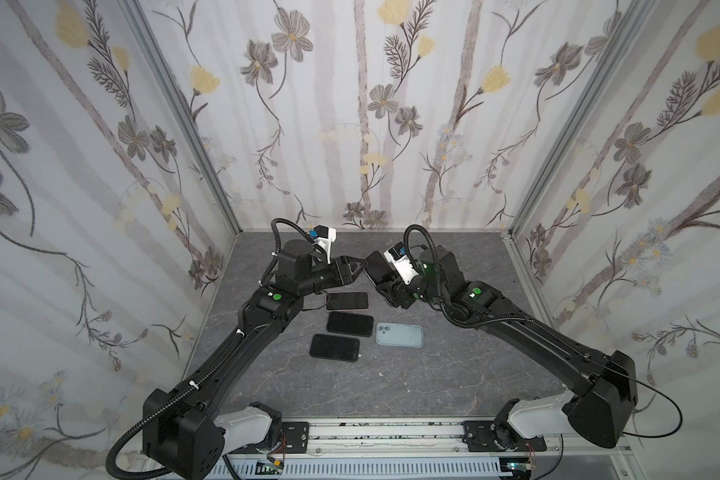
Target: Put the phone into the phone case
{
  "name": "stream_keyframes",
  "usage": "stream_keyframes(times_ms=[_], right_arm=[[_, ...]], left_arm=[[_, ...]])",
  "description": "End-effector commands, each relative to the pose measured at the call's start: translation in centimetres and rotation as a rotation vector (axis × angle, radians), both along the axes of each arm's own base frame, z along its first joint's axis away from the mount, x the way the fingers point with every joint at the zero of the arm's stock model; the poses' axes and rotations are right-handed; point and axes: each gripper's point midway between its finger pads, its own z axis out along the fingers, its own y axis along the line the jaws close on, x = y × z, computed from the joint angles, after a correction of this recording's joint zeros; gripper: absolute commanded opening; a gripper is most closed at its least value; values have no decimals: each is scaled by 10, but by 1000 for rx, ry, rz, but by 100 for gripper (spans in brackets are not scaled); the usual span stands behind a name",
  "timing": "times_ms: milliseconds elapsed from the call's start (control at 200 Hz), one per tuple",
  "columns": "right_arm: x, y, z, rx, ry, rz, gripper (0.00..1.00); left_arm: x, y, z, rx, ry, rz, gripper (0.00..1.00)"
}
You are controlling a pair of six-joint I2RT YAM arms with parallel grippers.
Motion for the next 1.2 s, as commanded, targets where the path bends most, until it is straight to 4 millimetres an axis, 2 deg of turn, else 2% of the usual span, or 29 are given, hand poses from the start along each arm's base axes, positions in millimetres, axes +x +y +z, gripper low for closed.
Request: stream_keyframes(times_ms=[0, 265, 370, 450, 460, 480, 540, 620, 744, 874, 889, 939, 1089, 1194], right_arm=[[-5, 17, 29, 74, -85, 69, 41], [-9, 25, 38, 70, -117, 63, 41], [-8, 24, 44, 83, -125, 53, 41], [-6, 24, 49, 96, -132, 42, 44], [-14, 30, 50, 99, -133, 61, 45], [-16, 32, 50, 102, -132, 62, 47], [-15, 32, 55, 115, -136, 45, 58], [-14, 31, 68, 163, -132, 20, 82], [-16, 25, 105, 326, -111, -26, 100], [-28, 16, 146, 559, -78, -24, 100], [-20, 6, 150, 583, -80, -57, 100], [-18, -8, 161, 667, -58, -91, 100], [-21, -43, 180, 880, 24, -81, 100], [-29, -47, 183, 916, 43, -43, 97]], left_arm=[[-5, -2, 8, -25, -12, -25, 41], [-17, 0, 16, -31, -29, -48, 17], [-20, 4, 14, -23, -30, -32, 0], [-21, 8, 15, -22, -34, -9, 0], [-21, 9, 16, -24, -37, -5, 0], [-21, 11, 16, -25, -41, 4, 0], [-21, 15, 23, -40, -61, 34, 0], [-21, 23, 39, -78, -107, 88, 0], [-20, 40, 74, -158, -199, 187, 0], [-24, 55, 114, -271, -307, 256, 0], [-25, 56, 117, -285, -318, 261, 0], [-29, 61, 132, -343, -366, 275, 0], [-42, 73, 163, -476, -481, 296, 0], [-54, 78, 180, -576, -539, 269, 0]])
